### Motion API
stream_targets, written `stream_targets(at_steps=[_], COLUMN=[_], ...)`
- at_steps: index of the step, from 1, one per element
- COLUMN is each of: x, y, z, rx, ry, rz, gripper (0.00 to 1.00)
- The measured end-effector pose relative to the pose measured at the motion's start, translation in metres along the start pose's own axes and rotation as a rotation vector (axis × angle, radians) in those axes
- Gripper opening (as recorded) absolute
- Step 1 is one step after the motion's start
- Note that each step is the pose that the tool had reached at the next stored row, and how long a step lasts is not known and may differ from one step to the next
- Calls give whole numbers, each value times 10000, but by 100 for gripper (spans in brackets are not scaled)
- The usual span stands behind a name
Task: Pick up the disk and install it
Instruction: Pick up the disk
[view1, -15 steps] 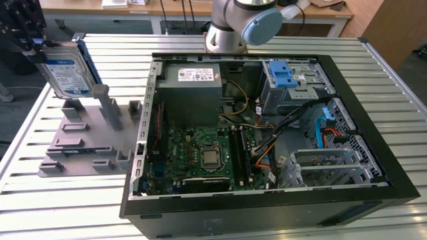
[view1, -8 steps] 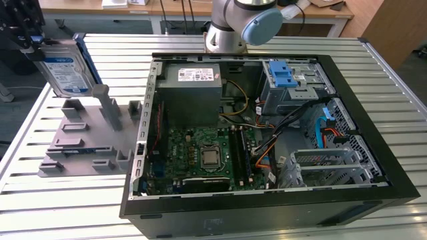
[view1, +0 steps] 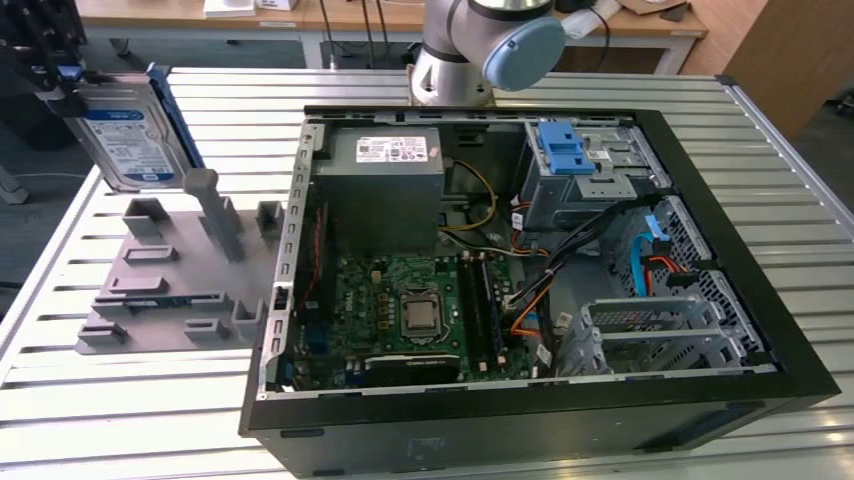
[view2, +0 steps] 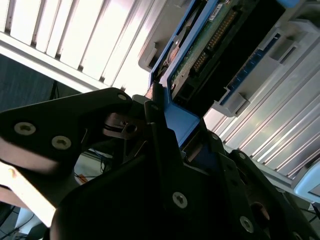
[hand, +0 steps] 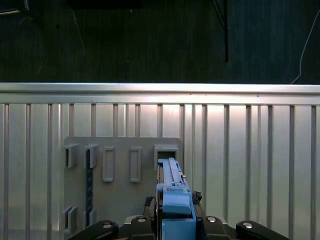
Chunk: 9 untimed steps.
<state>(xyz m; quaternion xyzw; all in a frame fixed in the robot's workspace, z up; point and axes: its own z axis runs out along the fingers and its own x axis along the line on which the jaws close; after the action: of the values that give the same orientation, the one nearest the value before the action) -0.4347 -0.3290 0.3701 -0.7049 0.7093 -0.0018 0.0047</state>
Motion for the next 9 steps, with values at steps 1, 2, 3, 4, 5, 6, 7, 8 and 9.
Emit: stream_targets(at_steps=[1,2,3,4,5,6,7,8,9], x=[0,0,0,0,0,0,0,0,0], y=[0,0,0,0,0,0,0,0,0], z=[-9,-17,-25,-34,-42,-50,-59,-69,-77], rx=[0,1,1,0,1,1,0,0,1], ry=[0,-1,-1,0,-1,-1,0,0,-1], rz=[0,0,0,0,0,1,0,0,0], gripper=[36,36,36,36,36,36,36,36,36])
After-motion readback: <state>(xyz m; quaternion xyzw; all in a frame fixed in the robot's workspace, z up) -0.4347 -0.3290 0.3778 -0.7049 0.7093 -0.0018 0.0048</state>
